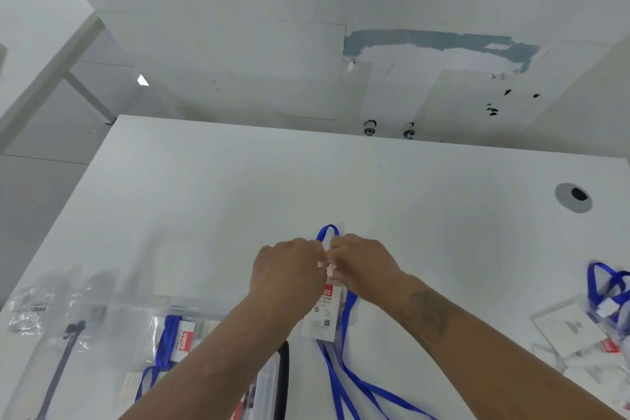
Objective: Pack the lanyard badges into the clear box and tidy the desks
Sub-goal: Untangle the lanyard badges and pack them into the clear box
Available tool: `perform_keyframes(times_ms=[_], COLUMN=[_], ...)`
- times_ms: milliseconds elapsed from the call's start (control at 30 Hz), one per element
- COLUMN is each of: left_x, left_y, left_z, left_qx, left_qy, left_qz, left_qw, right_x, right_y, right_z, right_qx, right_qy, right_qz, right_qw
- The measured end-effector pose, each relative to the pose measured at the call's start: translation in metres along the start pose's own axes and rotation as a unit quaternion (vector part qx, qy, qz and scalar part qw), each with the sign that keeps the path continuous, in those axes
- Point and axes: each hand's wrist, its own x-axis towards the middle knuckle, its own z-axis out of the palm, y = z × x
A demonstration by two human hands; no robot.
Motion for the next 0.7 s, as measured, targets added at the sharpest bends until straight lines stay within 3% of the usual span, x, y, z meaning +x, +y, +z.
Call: perform_keyframes(times_ms=[167, 267, 367, 533, 600, 700], left_x=[-0.007, -0.010, -0.016, -0.029, -0.035, -0.049], left_y=[-0.003, 0.001, 0.009, 0.020, 0.022, 0.028], left_z=[-0.005, -0.002, 0.000, -0.006, -0.010, -0.018], left_qx=[-0.059, -0.145, -0.236, -0.321, -0.419, -0.600], left_qy=[-0.013, -0.086, -0.135, -0.111, -0.099, -0.110], left_qz=[0.034, 0.048, 0.051, 0.036, 0.011, -0.032], left_qw=[0.998, 0.985, 0.961, 0.940, 0.903, 0.792], right_x=[-0.036, -0.066, -0.094, -0.135, -0.148, -0.163], right_y=[0.008, 0.012, 0.015, 0.031, 0.036, 0.037], right_z=[-0.036, -0.061, -0.082, -0.095, -0.095, -0.086], right_qx=[0.120, 0.217, 0.323, 0.482, 0.532, 0.588], right_qy=[0.031, 0.040, 0.060, 0.138, 0.169, 0.219], right_qz=[0.031, 0.042, 0.077, 0.158, 0.197, 0.235], right_qw=[0.992, 0.975, 0.941, 0.851, 0.806, 0.742])
